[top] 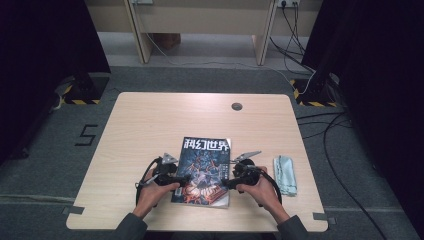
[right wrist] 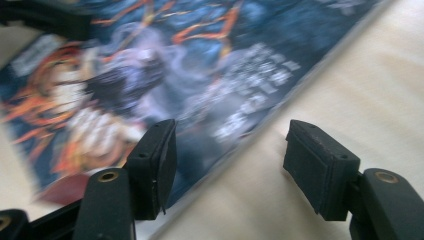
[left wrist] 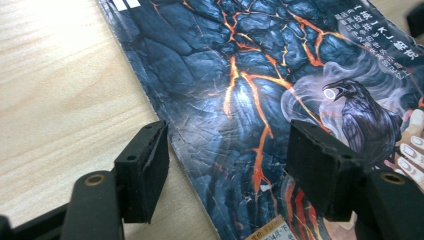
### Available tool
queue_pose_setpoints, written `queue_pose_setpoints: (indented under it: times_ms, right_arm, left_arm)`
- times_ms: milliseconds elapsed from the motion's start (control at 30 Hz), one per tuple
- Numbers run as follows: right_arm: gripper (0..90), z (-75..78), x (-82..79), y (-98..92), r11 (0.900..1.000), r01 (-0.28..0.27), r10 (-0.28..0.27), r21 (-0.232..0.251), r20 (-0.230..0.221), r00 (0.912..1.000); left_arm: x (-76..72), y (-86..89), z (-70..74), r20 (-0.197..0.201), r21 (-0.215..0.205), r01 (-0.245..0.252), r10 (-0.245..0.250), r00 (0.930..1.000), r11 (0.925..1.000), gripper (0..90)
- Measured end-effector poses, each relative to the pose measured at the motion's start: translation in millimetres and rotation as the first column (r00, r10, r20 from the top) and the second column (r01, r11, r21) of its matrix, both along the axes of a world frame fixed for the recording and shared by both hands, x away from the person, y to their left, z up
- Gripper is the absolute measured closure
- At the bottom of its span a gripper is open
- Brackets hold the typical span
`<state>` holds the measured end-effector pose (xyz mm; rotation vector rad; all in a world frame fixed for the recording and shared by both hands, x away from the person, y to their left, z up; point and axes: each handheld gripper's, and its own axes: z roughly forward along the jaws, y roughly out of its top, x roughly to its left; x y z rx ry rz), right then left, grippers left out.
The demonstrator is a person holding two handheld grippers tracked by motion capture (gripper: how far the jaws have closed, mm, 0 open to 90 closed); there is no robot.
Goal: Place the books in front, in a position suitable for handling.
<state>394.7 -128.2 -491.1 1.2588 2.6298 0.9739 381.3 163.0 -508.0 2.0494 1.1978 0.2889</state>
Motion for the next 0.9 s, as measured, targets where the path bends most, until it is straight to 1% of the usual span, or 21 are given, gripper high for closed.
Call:
queue_pose_setpoints:
  times_ms: [67, 167, 200, 300, 400, 500, 567, 633, 667, 700, 800, 900]
  right_arm:
    - [38.4, -2.9, 4.4, 1.3, 1.000, 0.017, -0.017, -0.007, 0.001, 0.9999]
    - [40.5, -5.3, 9.3, 5.9, 1.000, 0.005, -0.005, 0.010, 0.025, 0.9997]
    - [38.5, -5.7, 9.5, 8.3, 1.000, -0.003, 0.002, 0.013, 0.028, 0.9996]
    - [36.9, -4.7, 7.5, 14.4, 0.999, -0.008, 0.010, -0.033, 0.048, 0.9988]
    - [36.8, -5.0, 6.1, 15.3, 1.000, 0.001, 0.000, -0.029, 0.048, 0.9989]
    - [35.6, -4.9, 3.9, 16.3, 1.000, -0.008, 0.009, -0.028, 0.041, 0.9991]
    - [35.1, -4.9, 1.0, 18.0, 0.999, -0.014, 0.016, -0.041, 0.050, 0.9986]
    - [35.0, -5.0, 1.1, 18.2, 0.999, -0.019, 0.021, -0.042, 0.055, 0.9983]
    - [35.1, -4.8, 1.0, 18.1, 0.999, -0.013, 0.015, -0.040, 0.049, 0.9987]
    - [35.1, -5.1, 1.5, 17.8, 0.999, -0.022, 0.024, -0.042, 0.056, 0.9981]
    - [35.1, -4.7, 1.8, 17.6, 0.999, -0.018, 0.020, -0.042, 0.049, 0.9986]
    - [35.1, -4.5, 3.2, 15.1, 0.999, -0.006, 0.008, -0.045, 0.049, 0.9988]
  left_arm:
    - [-0.1, -0.1, 0.0, 0.000, 0.000, 0.001, -0.001, 1.0000, 1.0000, 33.2]
    - [-0.3, 0.4, -0.1, 0.001, 0.000, 0.003, -0.003, 1.0000, 1.0000, 33.3]
    - [-0.3, 0.4, -0.1, 0.001, 0.000, 0.003, -0.003, 1.0000, 1.0000, 33.4]
    - [-0.9, 0.7, -0.1, 0.002, 0.001, 0.006, -0.006, 1.0000, 1.0000, 33.6]
    - [-2.0, 1.4, 0.2, 0.000, 0.004, 0.011, -0.011, 0.9999, 0.9999, 33.8]
    - [-3.4, 3.3, 0.3, -0.002, 0.005, 0.018, -0.018, 0.9998, 0.9998, 33.8]
    - [-4.2, 3.6, 0.5, -0.001, 0.009, 0.022, -0.022, 0.9998, 0.9997, 33.8]
    - [-4.6, 3.6, 0.5, 0.002, 0.010, 0.021, -0.021, 0.9998, 0.9997, 33.8]
    - [-5.1, 3.3, 0.5, 0.003, 0.010, 0.018, -0.018, 0.9998, 0.9998, 34.0]
    - [-6.5, 2.7, 0.9, 0.001, 0.016, 0.020, -0.020, 0.9998, 0.9997, 34.0]
    - [-8.6, 1.8, 1.0, -0.001, 0.016, 0.022, -0.022, 0.9997, 0.9996, 34.1]
    - [-11.3, -1.4, 1.6, -0.005, 0.019, 0.045, -0.045, 0.9990, 0.9988, 34.2]
